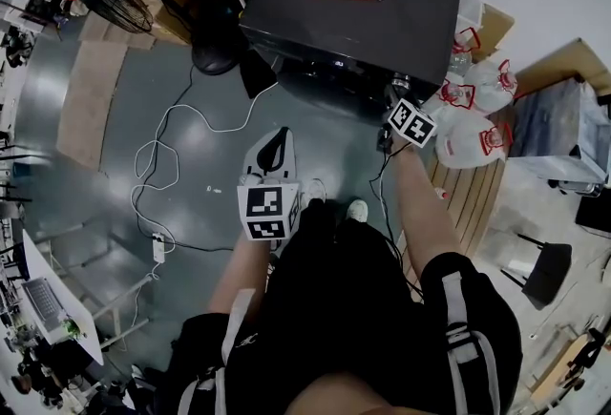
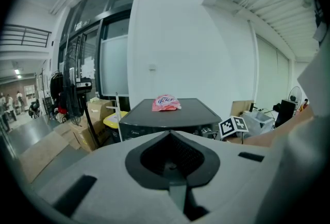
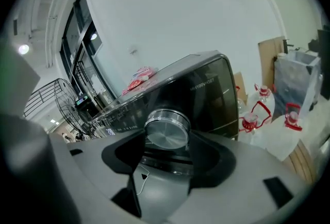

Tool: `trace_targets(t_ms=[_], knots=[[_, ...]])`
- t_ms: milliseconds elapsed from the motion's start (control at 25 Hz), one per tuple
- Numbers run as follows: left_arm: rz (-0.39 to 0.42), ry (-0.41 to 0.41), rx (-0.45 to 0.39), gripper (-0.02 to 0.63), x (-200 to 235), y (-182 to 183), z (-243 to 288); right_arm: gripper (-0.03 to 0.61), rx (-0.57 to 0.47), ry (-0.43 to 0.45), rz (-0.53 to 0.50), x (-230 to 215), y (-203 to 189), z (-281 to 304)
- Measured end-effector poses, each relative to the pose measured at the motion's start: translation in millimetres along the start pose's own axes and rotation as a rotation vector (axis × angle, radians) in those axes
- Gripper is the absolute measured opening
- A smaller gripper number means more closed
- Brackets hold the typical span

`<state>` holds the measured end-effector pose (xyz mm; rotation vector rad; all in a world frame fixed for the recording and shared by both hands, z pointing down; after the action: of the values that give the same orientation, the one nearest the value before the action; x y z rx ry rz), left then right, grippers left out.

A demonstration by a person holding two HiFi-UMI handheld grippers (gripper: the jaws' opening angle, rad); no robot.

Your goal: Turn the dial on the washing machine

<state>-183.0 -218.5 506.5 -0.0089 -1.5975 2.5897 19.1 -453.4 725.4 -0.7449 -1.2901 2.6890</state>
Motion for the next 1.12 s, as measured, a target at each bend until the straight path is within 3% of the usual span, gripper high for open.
trace_targets(t_ms=[240, 560, 960, 1120], knots=[[0.0, 0.004, 0.0, -0.005, -1, 0, -2, 0.247, -0.016, 0.047, 0.108, 0, -1, 1], [0.003, 0.001, -0.011, -0.005, -7, 4, -4, 0.249, -0.059, 0.234, 0.446, -2, -3, 2], [0.008, 0.001, 0.005, -0.005, -11, 2, 2, 0.249, -0.058, 0.257, 0.465, -1, -2, 4], [0.011, 0.0, 0.006, -0.005, -12, 3, 3, 0.249, -0.071, 0.281, 0.533, -2, -2, 4]])
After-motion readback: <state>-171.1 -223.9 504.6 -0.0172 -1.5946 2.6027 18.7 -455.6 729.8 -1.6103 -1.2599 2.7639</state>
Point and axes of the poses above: the fingertips, and each gripper's own axes: z forward along the fingers, x to its left, y out of its top, the point moved 1 cm from there along -z, backward along the fingers, and after that the axes turned 4 degrees about -z, right-handed, at the moved point
